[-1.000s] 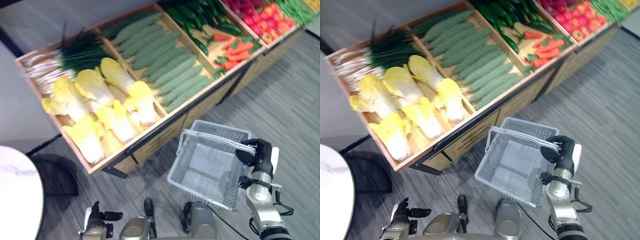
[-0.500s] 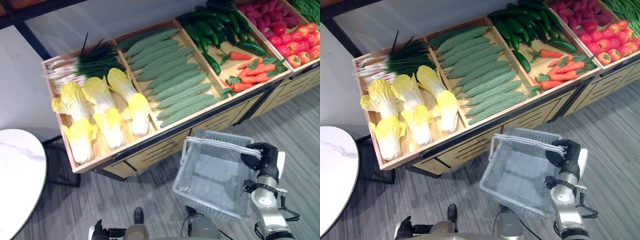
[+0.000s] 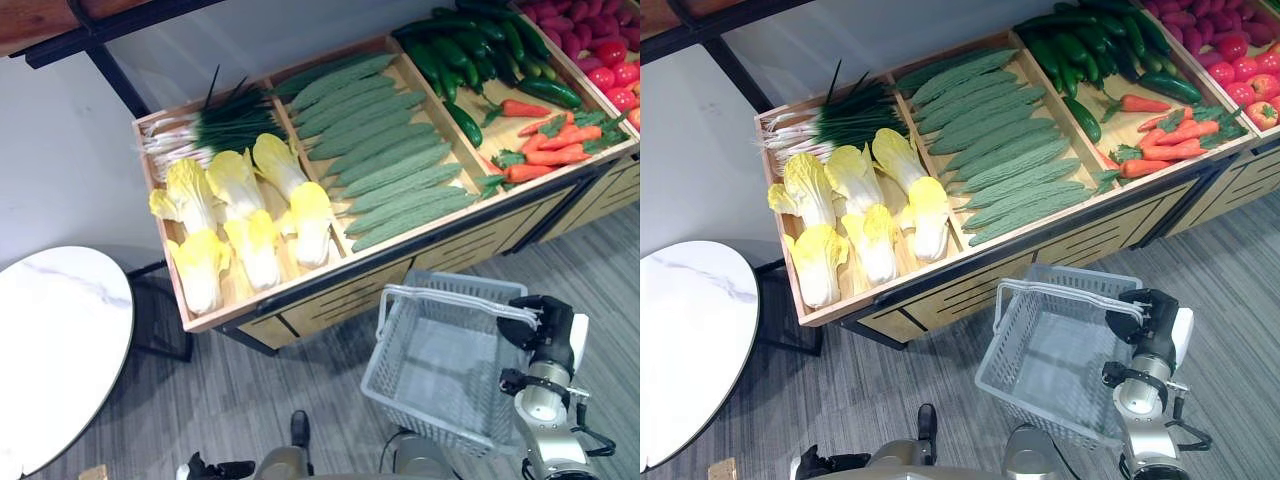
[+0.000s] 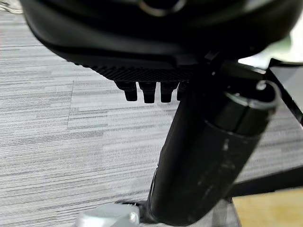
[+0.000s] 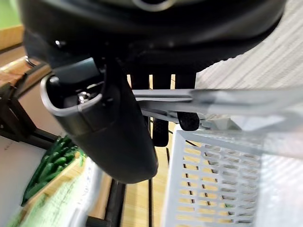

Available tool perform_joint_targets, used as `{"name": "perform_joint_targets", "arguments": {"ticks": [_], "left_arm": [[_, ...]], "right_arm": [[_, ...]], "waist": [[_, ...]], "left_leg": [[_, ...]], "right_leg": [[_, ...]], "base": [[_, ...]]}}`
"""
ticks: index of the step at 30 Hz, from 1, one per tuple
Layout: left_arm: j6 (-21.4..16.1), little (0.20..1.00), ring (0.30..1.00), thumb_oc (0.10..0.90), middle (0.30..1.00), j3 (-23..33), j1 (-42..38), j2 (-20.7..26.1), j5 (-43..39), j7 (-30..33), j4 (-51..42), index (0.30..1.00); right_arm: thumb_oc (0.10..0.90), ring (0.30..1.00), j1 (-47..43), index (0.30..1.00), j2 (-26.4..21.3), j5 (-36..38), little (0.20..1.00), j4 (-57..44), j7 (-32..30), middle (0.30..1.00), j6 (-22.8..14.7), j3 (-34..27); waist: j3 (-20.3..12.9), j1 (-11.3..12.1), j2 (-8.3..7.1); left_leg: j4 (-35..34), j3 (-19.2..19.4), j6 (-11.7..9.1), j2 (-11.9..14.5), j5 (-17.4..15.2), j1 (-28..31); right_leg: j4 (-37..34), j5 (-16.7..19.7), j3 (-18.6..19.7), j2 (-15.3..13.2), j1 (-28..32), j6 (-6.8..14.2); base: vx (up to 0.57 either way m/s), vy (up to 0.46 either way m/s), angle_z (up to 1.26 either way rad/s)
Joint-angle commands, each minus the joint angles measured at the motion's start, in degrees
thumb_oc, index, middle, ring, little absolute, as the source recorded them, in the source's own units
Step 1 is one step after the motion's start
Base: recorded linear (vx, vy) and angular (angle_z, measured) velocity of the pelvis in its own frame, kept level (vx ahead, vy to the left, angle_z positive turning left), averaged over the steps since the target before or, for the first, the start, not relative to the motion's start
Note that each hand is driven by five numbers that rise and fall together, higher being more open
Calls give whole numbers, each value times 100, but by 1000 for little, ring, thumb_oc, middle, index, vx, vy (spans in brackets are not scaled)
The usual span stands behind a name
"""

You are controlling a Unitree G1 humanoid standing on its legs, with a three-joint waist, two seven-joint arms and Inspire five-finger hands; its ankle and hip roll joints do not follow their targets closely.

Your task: Get the vegetables into the basket

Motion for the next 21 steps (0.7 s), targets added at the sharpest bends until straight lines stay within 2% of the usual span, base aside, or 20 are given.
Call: {"name": "perform_joint_targets", "arguments": {"ticks": [1,2,5,6,7,10,11,13,15,17,18,21], "left_arm": [[-162,1000,1000,900,1000,158,-235,839,-189,639,356,1000],[-350,1000,1000,900,1000,554,-364,1132,-446,1154,95,1000],[-472,1000,1000,900,1000,678,-409,1274,-480,1492,-270,1000],[-594,1000,1000,900,1000,812,-448,1435,-521,1866,-508,1000],[-699,1000,1000,900,1000,769,-424,1523,-336,2222,-1148,1000],[-846,1000,1000,900,1000,861,-292,1755,31,2724,-2238,1000],[-822,1000,1000,900,1000,869,-267,1742,49,2739,-2279,1000],[-889,1000,1000,900,1000,999,-157,1842,367,2981,-3452,1000],[-830,1000,1000,900,1000,1063,-150,1875,617,3029,-3885,1000],[-813,1000,1000,900,1000,1137,-234,1878,941,3062,-4774,1000],[-800,1000,1000,900,1000,1140,-229,1871,949,3063,-4790,1000],[-803,1000,1000,900,1000,961,-470,1815,1317,2937,-5704,1000]], "right_arm": [[400,300,-285,300,-112,-125,300,-188,-310,300,-369,-210],[400,300,-317,300,-103,-159,300,473,-408,300,-323,-147],[400,300,-382,300,-63,-140,300,838,-475,300,-324,-85],[400,300,-381,300,-75,-211,300,990,-574,300,-281,-55],[400,300,-409,300,-85,-202,300,1211,-619,300,-295,-34],[400,300,-380,300,-150,-238,300,1460,-667,300,-256,-93],[400,300,-379,300,-150,-238,300,1465,-667,300,-260,-88],[400,300,-318,300,-188,-278,300,1561,-691,300,-210,-182],[400,300,-325,300,-191,-267,300,1801,-713,300,-197,-239],[400,300,-296,300,-208,-280,300,1952,-681,300,-121,-300],[400,300,-297,300,-209,-281,300,1951,-680,300,-120,-300],[400,300,-301,300,-235,-315,300,2072,-627,300,-39,-300]], "waist": [[-272,45,-549],[-323,92,-580],[-335,107,-610],[-348,129,-618],[-364,135,-640],[-389,155,-657],[-392,152,-659],[-417,147,-668],[-437,145,-672],[-458,119,-673],[-456,121,-671],[-466,50,-681]], "left_leg": [[7,13,-224,173,-124,-57],[7,-29,-234,153,-146,-45],[7,-51,-234,130,-162,-40],[7,-60,-239,123,-169,-40],[7,-60,-235,119,-178,-29],[7,-74,-233,111,-196,-18],[7,-73,-233,110,-198,-14],[7,-88,-230,96,-219,-9],[7,-85,-237,102,-228,2],[7,-68,-245,109,-240,18],[7,-66,-246,109,-240,20],[7,-16,-255,136,-263,55]], "right_leg": [[61,-499,-371,-386,288,348],[27,-499,-461,-428,375,371],[12,-501,-492,-447,406,392],[6,-501,-503,-454,408,400],[1,-498,-518,-465,424,415],[1,-506,-528,-473,440,427],[1,-508,-528,-475,443,428],[1,-524,-519,-477,456,436],[1,-543,-513,-474,464,441],[1,-564,-487,-472,474,439],[1,-564,-485,-472,474,438],[1,-576,-430,-463,465,434]], "base": [[31,58,23],[31,44,19],[22,20,22],[18,22,6],[15,21,4],[11,10,3],[0,0,0],[0,0,0],[0,0,0],[0,0,0],[0,0,0],[5,-5,-3]]}}
